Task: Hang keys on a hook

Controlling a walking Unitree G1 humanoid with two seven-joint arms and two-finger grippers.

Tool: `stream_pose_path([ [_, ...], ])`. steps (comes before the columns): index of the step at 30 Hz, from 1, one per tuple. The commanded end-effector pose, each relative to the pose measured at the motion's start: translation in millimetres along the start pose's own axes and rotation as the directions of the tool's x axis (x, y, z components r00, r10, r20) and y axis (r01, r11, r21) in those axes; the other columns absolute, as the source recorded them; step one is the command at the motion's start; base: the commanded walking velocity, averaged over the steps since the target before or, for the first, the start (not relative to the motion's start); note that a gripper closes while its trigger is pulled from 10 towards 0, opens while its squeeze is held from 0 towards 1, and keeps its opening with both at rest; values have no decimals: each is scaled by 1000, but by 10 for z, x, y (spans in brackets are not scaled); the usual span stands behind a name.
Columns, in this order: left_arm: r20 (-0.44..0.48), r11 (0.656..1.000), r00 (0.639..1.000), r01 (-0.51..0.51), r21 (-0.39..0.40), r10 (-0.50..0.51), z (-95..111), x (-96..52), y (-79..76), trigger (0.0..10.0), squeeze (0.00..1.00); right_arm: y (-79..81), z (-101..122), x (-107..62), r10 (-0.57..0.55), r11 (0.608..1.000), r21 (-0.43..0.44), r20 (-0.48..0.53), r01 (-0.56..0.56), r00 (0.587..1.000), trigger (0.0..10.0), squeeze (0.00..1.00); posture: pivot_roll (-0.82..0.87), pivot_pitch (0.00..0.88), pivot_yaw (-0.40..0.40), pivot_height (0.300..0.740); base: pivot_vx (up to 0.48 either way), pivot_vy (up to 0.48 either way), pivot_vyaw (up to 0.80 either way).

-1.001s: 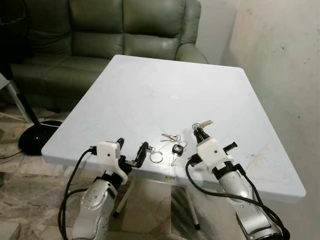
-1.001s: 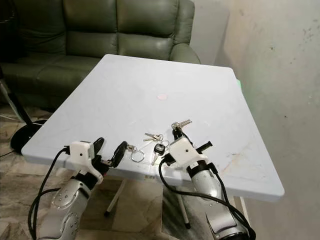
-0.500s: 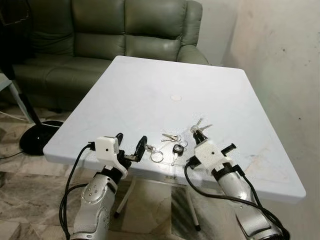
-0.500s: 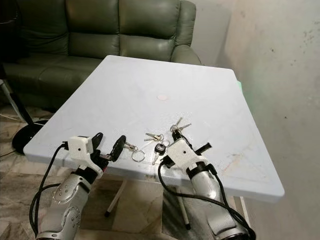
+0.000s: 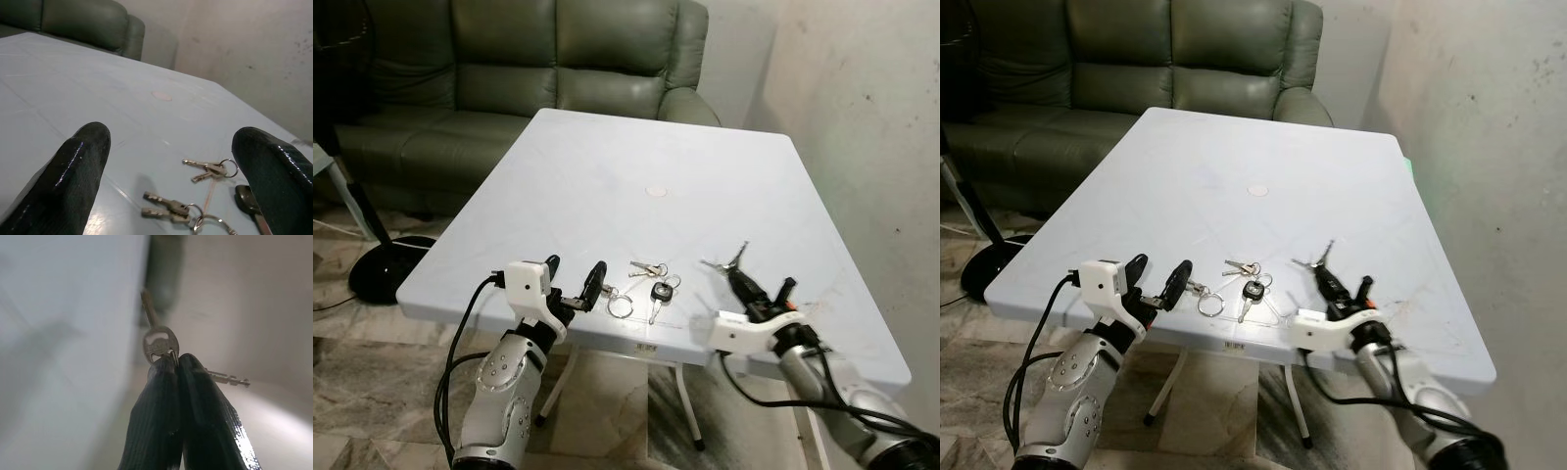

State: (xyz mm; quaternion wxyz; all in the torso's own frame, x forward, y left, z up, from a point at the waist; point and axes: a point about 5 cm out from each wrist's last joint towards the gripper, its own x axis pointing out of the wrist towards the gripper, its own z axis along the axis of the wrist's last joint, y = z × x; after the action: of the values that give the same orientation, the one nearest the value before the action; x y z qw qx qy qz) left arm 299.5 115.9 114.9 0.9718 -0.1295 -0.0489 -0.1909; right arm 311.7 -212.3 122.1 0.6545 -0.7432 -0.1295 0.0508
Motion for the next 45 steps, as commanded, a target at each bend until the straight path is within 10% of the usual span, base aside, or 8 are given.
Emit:
stream_pose_path([
  [1,-2,1000,1000,1,-8,-1,-13,22,-3,10000,0,-137,-155,44,-90,993,-83,-2,90,996,10000,0,4,36,-43,740,0,0,0],
  [11,7,1000,1000,5,-11,-5,20,78,27,10000,0,-193,-493,-69,70,932,-360,278,36,958,10000,0,-31,23,-32,740,0,0,0],
  [24,15,999,1000,6,-42,-6,-8,73,-20,10000,0,-383,-403,-294,365,930,-211,599,-300,712,10000,0,-45,25,-42,740,0,0,0],
  [32,12,999,1000,4,-38,-4,1,108,-4,10000,0,-681,-849,-142,478,864,-363,369,-350,797,10000,0,-57,34,-35,740,0,0,0],
  [35,16,999,1000,1,-52,0,1,119,-2,10000,0,-808,-988,-52,388,917,-206,271,-340,881,10000,0,-66,38,-38,740,0,0,0],
  [37,23,998,1000,-6,-66,8,10,129,-4,10000,0,-761,-995,-98,444,875,-343,284,-342,850,10000,0,-65,37,-39,740,0,0,0],
  [40,26,997,1000,-14,-76,16,11,131,3,10000,0,-842,-1056,-26,332,941,-151,227,-303,916,10000,0,-67,41,-44,740,0,0,0],
  [45,27,996,999,-19,-88,21,8,131,3,10000,0,-806,-953,-92,349,934,-198,338,-297,874,10000,0,-68,46,-47,740,0,0,0],
])
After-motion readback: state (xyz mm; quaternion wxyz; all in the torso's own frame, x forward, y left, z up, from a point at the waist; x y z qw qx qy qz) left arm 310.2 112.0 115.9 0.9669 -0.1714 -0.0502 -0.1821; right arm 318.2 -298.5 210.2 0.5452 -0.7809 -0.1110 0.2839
